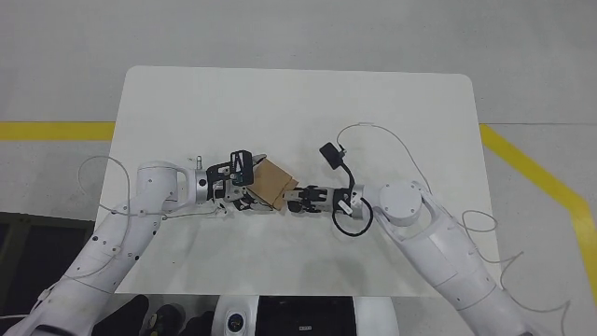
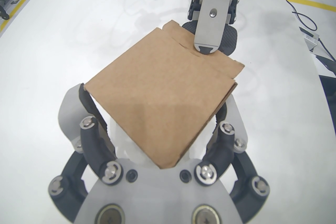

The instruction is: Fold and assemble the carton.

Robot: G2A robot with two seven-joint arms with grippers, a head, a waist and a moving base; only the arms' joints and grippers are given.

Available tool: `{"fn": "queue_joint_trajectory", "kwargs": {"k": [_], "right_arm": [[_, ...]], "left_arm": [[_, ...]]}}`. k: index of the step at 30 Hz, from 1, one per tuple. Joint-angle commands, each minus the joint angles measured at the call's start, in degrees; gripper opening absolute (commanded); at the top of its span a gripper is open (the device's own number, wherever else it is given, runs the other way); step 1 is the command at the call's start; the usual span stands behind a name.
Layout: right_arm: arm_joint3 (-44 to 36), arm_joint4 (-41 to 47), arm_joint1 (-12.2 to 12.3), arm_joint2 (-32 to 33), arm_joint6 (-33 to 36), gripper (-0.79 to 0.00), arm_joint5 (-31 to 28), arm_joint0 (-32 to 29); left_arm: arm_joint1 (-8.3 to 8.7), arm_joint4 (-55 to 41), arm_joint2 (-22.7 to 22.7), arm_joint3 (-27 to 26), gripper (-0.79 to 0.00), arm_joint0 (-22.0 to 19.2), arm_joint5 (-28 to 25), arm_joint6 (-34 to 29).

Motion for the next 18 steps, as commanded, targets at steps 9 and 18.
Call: {"fn": "queue_joint_trajectory", "kwargs": {"k": [9,18], "right_arm": [[0.67,-0.19,-0.37,-0.54,0.19,-0.656,-0.39,1.9],[1.43,-0.66,-0.6,-0.96,0.68,-0.65,-0.5,3.07]], "left_arm": [[0.03,-0.03,0.05,-0.26,0.0,0.18,0.02,0.11],[0.03,-0.12,0.19,-0.5,0.0,0.27,-0.12,0.09]]}}
